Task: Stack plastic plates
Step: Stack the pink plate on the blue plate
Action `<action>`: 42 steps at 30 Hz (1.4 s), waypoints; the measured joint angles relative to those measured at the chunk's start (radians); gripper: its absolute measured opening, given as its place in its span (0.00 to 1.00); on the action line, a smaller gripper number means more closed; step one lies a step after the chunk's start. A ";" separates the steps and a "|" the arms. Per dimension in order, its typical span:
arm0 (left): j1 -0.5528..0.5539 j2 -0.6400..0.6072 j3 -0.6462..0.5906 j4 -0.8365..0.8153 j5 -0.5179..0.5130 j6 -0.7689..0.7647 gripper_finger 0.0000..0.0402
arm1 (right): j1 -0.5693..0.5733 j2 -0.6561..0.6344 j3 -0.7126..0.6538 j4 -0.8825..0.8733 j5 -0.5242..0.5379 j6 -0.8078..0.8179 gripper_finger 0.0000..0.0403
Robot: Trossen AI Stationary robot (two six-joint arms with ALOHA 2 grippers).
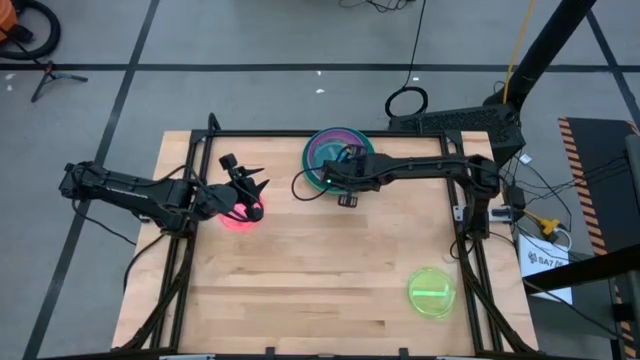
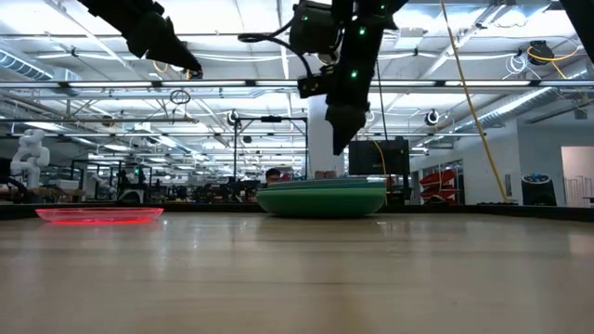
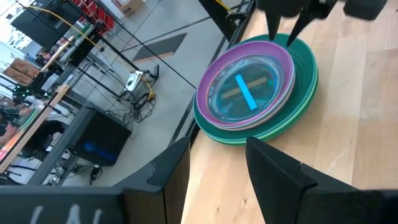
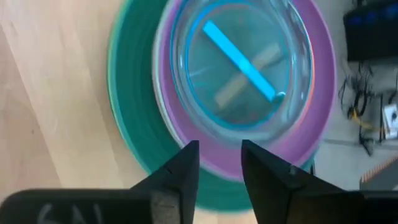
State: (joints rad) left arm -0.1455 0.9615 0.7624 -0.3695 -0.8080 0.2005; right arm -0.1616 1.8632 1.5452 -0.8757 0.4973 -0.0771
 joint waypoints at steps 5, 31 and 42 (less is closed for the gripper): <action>0.000 0.000 0.000 -0.001 0.000 -0.019 0.41 | 0.027 -0.045 0.000 -0.162 -0.001 0.170 0.31; 0.000 0.061 0.000 -0.252 0.242 -0.787 0.41 | 0.330 -0.730 -0.781 0.703 -0.056 0.171 0.32; 0.009 0.469 0.002 -0.401 0.522 -1.181 0.41 | 0.326 -0.789 -0.801 0.727 -0.054 0.054 0.32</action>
State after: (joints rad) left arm -0.1362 1.4305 0.7649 -0.7708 -0.2859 -0.9805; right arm 0.1642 1.0739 0.7446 -0.1486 0.4436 -0.0234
